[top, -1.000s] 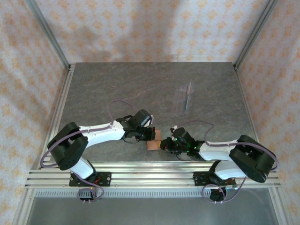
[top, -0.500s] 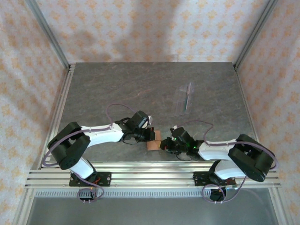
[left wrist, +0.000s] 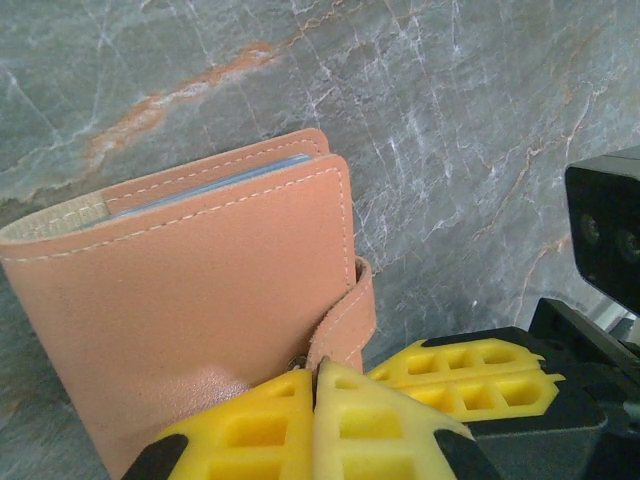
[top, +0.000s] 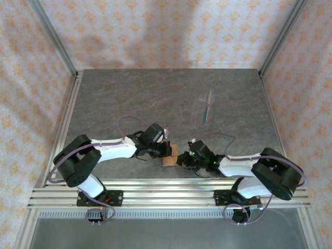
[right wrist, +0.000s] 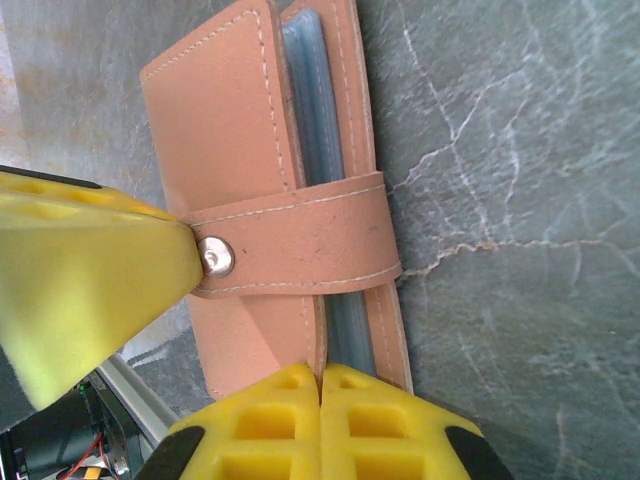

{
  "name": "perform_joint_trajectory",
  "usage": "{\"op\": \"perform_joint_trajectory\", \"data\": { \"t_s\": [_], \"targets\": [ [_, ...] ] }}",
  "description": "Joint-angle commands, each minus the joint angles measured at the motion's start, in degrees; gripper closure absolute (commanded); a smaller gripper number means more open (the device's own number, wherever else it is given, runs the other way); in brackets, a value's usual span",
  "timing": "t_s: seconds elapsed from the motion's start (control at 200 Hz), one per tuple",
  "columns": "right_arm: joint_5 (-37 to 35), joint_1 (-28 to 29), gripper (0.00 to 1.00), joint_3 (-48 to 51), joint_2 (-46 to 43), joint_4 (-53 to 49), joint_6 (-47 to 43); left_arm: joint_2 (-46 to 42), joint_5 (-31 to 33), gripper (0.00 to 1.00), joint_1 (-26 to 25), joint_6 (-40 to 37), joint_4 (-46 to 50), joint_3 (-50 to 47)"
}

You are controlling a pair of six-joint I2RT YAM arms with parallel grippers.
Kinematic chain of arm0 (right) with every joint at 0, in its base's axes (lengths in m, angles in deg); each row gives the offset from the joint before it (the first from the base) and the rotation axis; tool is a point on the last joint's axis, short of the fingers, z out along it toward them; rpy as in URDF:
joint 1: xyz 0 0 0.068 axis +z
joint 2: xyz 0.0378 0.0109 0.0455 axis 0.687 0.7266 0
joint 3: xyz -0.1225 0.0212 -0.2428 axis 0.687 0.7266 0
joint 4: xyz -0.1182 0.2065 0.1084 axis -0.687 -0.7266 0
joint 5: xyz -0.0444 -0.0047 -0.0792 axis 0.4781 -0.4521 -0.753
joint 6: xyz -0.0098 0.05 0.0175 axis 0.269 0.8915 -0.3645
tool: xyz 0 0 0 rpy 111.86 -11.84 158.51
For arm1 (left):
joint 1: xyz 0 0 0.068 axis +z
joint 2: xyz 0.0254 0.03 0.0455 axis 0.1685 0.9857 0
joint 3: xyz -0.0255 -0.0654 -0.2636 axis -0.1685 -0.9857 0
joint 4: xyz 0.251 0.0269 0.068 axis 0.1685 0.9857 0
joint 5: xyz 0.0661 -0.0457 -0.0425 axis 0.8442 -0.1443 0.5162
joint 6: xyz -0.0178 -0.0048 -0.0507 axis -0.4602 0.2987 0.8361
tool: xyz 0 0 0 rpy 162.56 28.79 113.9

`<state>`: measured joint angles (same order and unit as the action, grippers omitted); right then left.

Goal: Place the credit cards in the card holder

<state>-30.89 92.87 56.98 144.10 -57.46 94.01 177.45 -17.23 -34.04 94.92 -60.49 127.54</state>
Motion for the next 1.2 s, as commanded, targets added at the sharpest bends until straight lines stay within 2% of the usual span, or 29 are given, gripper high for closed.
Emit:
{"op": "perform_joint_trajectory", "data": {
  "t_s": [0.0, 0.626, 1.006, 1.191],
  "targets": [
    [-3.28, 0.10, 1.00, 0.97, 0.88, -4.79, 0.40, 0.30, 0.99, 1.00, 0.43, 0.06, -0.51, -1.44],
    [-4.01, 0.05, 1.00, 1.27, -1.79, -7.26, 0.05, 2.48, 7.22, 1.00, 1.12, -5.61, 7.10, 1.36],
    [-3.70, 0.10, 1.00, 0.49, -1.71, -8.05, -0.30, 3.31, 5.86, 1.00, 1.19, -6.29, 7.29, 3.20],
    [-3.45, 0.05, 1.00, 0.27, -1.45, -8.37, -0.51, 3.09, 2.58, 1.00, 1.20, -4.38, 4.44, 2.41]
  ]
}}
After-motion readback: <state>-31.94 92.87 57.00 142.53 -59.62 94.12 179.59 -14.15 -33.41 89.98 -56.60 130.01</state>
